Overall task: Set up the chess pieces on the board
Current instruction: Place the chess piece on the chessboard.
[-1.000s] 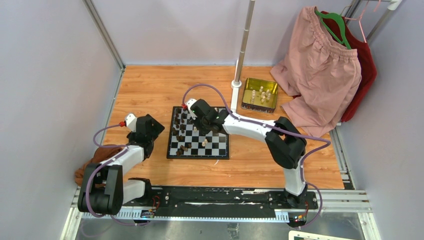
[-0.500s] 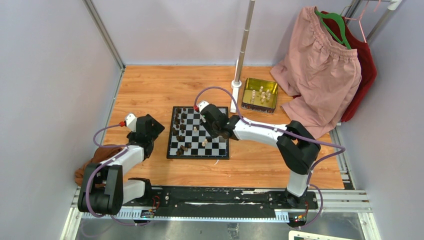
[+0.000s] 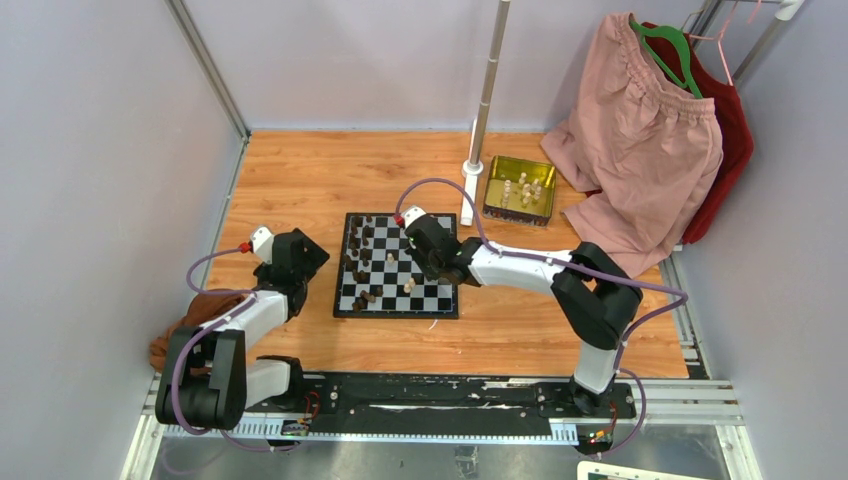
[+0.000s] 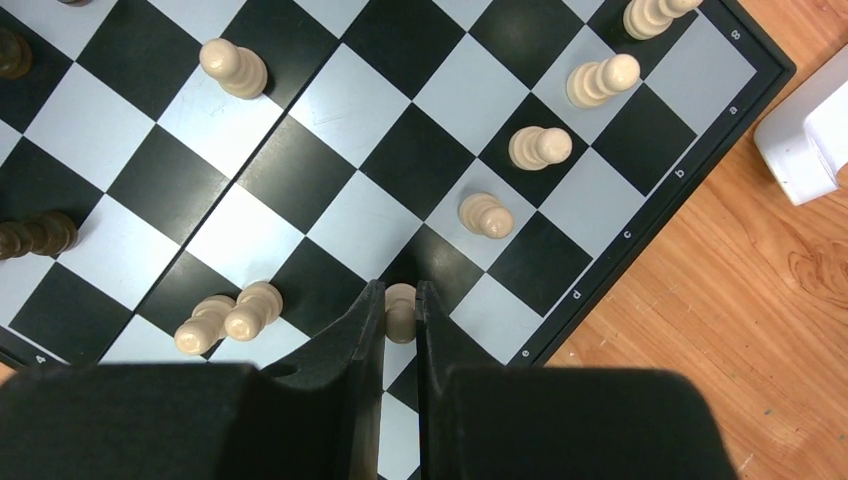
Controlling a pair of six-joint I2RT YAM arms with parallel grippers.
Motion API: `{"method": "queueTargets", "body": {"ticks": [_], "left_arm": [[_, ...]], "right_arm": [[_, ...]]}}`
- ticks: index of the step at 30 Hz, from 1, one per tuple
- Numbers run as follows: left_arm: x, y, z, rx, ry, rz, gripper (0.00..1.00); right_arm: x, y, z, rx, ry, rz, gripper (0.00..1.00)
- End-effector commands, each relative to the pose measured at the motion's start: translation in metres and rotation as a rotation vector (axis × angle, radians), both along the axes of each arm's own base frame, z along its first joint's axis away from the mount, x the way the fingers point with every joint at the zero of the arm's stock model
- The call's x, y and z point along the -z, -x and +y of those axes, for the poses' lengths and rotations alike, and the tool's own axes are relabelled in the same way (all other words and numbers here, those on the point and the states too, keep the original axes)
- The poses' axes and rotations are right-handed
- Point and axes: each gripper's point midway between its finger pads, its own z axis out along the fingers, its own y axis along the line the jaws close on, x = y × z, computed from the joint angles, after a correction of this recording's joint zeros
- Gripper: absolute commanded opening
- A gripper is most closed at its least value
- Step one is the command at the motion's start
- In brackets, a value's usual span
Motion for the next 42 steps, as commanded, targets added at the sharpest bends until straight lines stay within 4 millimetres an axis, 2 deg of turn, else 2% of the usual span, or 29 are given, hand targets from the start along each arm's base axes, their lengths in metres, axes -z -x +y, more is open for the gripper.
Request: {"method": "queueTargets", "body": {"ticks": [1, 12, 30, 35, 42], "left_arm": [[-0.003, -0.004, 0.001, 0.001, -0.014, -0.016, 1.0], [-0.004, -0.005, 0.0, 0.003, -0.014, -0.016, 1.0], [-0.003, -0.004, 0.0, 0.005, -0.015, -0.013, 1.0], [-0.003, -0.004, 0.0, 0.005, -0.015, -0.014, 1.0], [-0.003, -0.004, 0.0, 0.005, -0.014, -0.016, 1.0]], "right_arm": [[-0.011, -0.014, -0.006, 0.049, -0.016, -0.039, 0.0], [-0.006, -0.022, -0.005, 0.052, -0.017, -0.025, 0.0], [0.002, -0.022, -0.002, 0.046, -0.015, -0.004, 0.01], [0.003, -0.021, -0.002, 0.048, -0.013, -0.003, 0.06], [0.0, -0.02, -0.005, 0.051, -0.015, -0.001, 0.25]]}}
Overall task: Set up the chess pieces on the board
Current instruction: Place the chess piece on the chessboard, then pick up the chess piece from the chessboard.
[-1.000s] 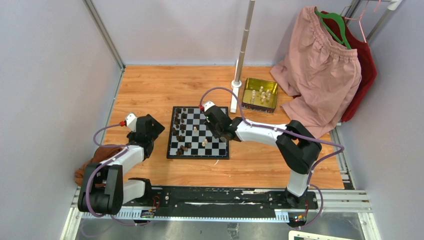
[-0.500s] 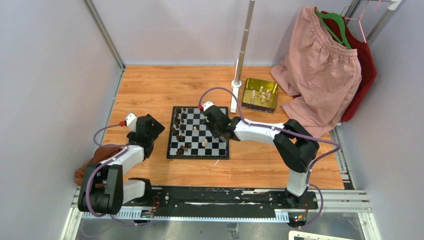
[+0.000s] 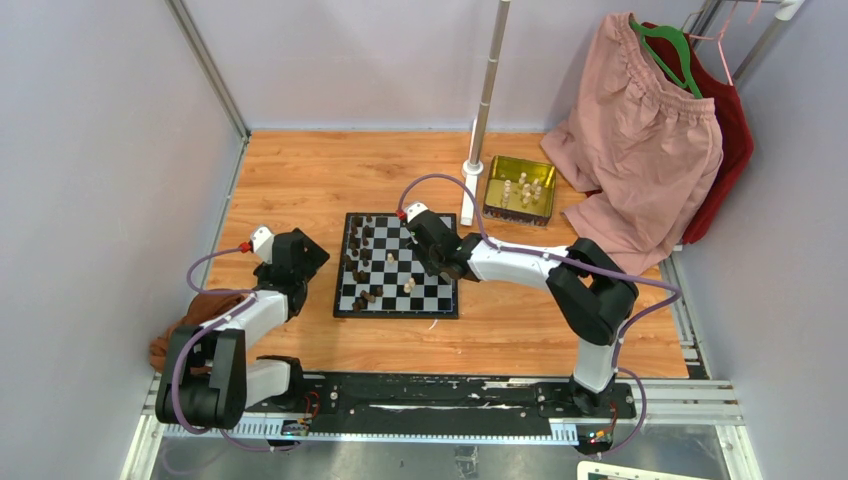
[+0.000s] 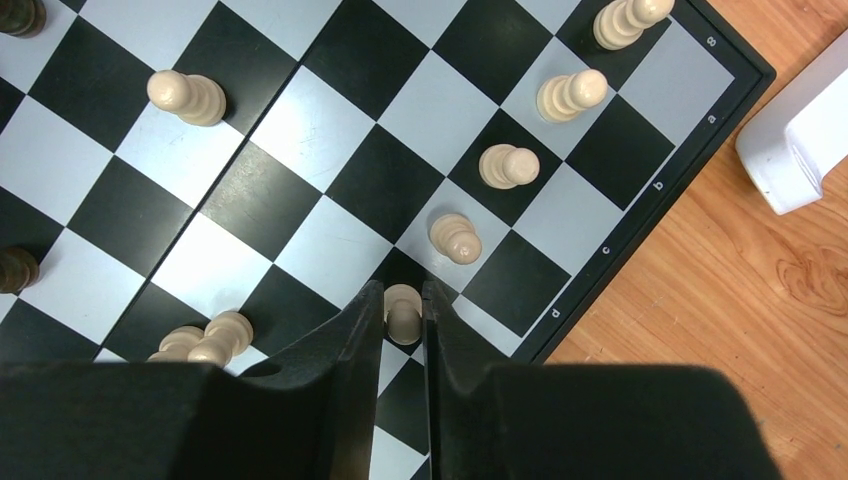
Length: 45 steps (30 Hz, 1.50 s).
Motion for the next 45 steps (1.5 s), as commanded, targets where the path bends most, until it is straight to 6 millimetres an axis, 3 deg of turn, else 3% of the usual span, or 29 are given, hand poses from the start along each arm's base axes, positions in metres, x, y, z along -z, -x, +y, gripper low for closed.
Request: {"method": "queueTargets", "body": {"ticks": [1, 17, 29, 32, 37, 45], "left_arm": [[-0.004, -0.003, 0.0, 0.003, -0.012, -0.015, 1.0], [-0.004, -0.003, 0.0, 0.005, -0.011, -0.018, 1.0], [-0.004, -0.003, 0.0, 0.002, -0.011, -0.017, 1.0], [-0.003, -0.002, 0.001, 0.001, -0.011, -0.016, 1.0], [-0.004, -0.002, 0.001, -0.001, -0.01, -0.019, 1.0], [-0.003, -0.002, 0.001, -0.005, -0.011, -0.018, 1.0]], "right_arm": [[-0.004, -0.005, -0.001, 0.018, -0.013, -0.003, 0.27], [-0.018, -0.004, -0.009, 0.038, -0.021, -0.024, 0.31], [-0.049, 0.001, -0.01, 0.038, -0.033, -0.079, 0.32], [-0.056, 0.004, -0.001, -0.001, -0.04, -0.088, 0.34], [-0.059, 0.006, 0.029, -0.122, -0.028, -0.078, 0.38], [-0.052, 0.0, 0.075, -0.22, -0.018, -0.062, 0.4]]}}
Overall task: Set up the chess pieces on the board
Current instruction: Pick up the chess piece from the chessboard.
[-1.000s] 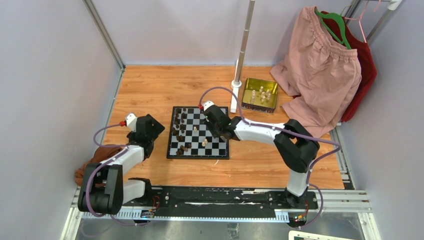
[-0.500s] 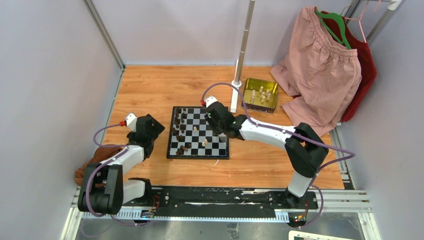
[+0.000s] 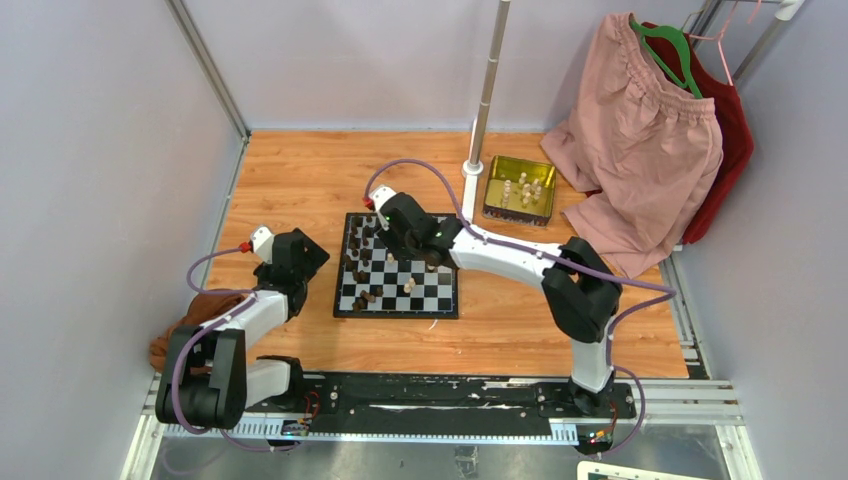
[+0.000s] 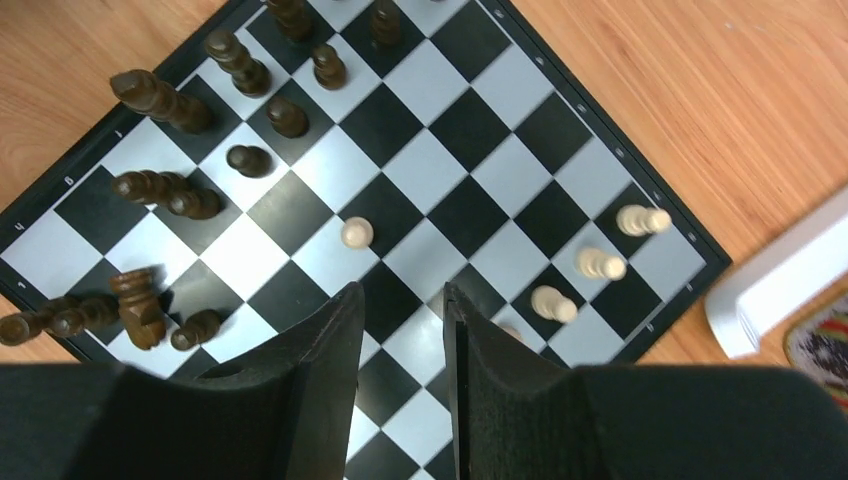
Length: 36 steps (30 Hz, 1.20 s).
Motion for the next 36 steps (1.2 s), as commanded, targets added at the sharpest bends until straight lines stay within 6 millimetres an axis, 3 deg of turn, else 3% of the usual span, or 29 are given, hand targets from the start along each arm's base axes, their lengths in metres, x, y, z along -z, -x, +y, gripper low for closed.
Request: {"method": "queueTargets", "body": {"ticks": [1, 14, 36], "left_arm": [[-0.004, -0.002, 0.001, -0.005, -0.011, -0.019, 1.0], [-0.003, -0.002, 0.002, -0.006, -0.012, -0.017, 1.0], [-0.005, -0.003, 0.002, -0.006, -0.013, -0.025, 1.0]], "right_arm": [[0.014, 0.007, 0.019, -0.078, 0.041, 0.034, 0.4], [0.031, 0.005, 0.044, -0.153, 0.04, 0.068, 0.42], [0.054, 0.0, 0.046, -0.137, 0.062, 0.096, 0.39]]}}
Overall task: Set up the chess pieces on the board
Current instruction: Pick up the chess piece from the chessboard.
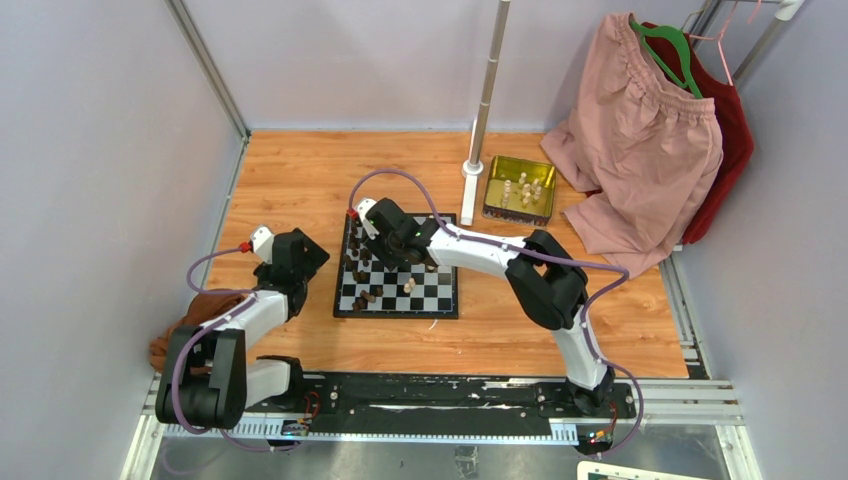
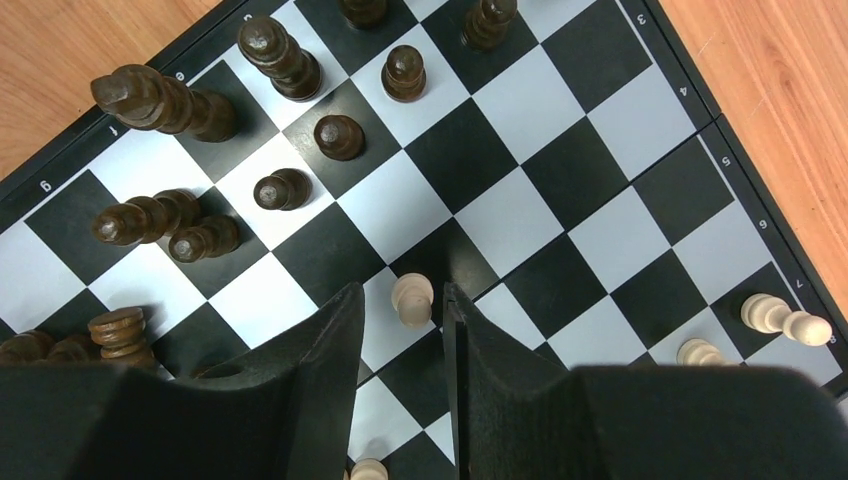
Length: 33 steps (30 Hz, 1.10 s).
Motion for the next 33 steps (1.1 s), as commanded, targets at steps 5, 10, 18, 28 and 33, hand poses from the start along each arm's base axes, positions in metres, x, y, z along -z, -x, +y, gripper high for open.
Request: {"method": "queueTargets", "body": {"ticks": [5, 10, 18, 28, 33], "left_arm": [[-0.004, -0.003, 0.001, -0.003, -0.013, -0.021, 1.0], [-0.004, -0.003, 0.001, -0.003, -0.013, -0.023, 1.0], [-0.004, -0.003, 0.001, -0.002, -0.013, -0.022, 1.0], [-0.004, -0.003, 0.001, -0.004, -0.014, -0.022, 1.0], [-0.004, -0.002, 0.002, -0.004, -0.014, -0.023, 1.0]], "right_arm": [[0.004, 0.0, 0.003, 0.001, 0.006, 0.012, 0.29], [0.006, -0.001, 0.001, 0.005, 0.008, 0.01, 0.14], [-0.009, -0.002, -0.005, 0.019, -0.002, -0.02, 0.0], [-0.039, 0.0, -0.017, 0.037, -0.03, -0.066, 0.0], [-0.052, 0.007, -0.03, 0.054, -0.032, -0.086, 0.0]]}}
